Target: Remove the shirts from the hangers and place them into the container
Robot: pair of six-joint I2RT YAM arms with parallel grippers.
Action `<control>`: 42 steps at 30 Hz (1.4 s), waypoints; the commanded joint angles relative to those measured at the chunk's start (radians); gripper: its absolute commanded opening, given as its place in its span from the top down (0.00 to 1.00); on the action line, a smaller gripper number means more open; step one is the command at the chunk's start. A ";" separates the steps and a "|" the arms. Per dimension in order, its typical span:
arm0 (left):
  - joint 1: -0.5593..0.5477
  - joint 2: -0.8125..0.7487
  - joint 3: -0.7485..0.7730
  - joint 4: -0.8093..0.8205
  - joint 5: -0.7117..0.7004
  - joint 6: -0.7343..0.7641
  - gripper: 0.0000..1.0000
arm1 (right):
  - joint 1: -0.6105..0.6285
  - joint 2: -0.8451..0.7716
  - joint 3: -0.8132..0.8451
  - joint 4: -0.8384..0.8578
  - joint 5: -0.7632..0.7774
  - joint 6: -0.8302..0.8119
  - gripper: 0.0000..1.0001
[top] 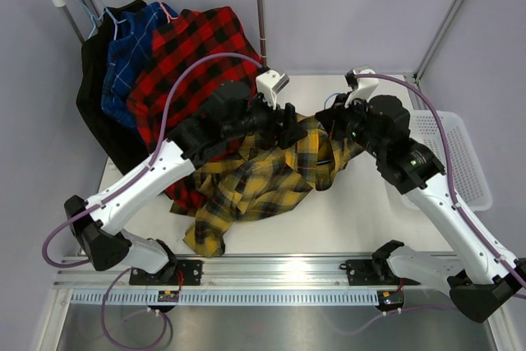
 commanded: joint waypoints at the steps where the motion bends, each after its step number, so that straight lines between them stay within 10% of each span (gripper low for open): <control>1: -0.007 0.007 0.038 0.042 -0.001 -0.015 0.24 | 0.011 -0.017 0.000 0.057 0.041 -0.017 1.00; 12: -0.008 0.003 0.015 0.042 0.022 -0.010 0.81 | 0.011 -0.015 -0.006 0.065 0.051 -0.017 1.00; 23: -0.008 -0.007 -0.037 0.040 0.046 -0.038 0.40 | 0.011 -0.012 -0.010 0.062 0.054 -0.022 1.00; 42: -0.008 -0.071 -0.076 0.040 -0.055 -0.020 0.88 | 0.011 -0.035 -0.078 0.065 0.121 -0.017 1.00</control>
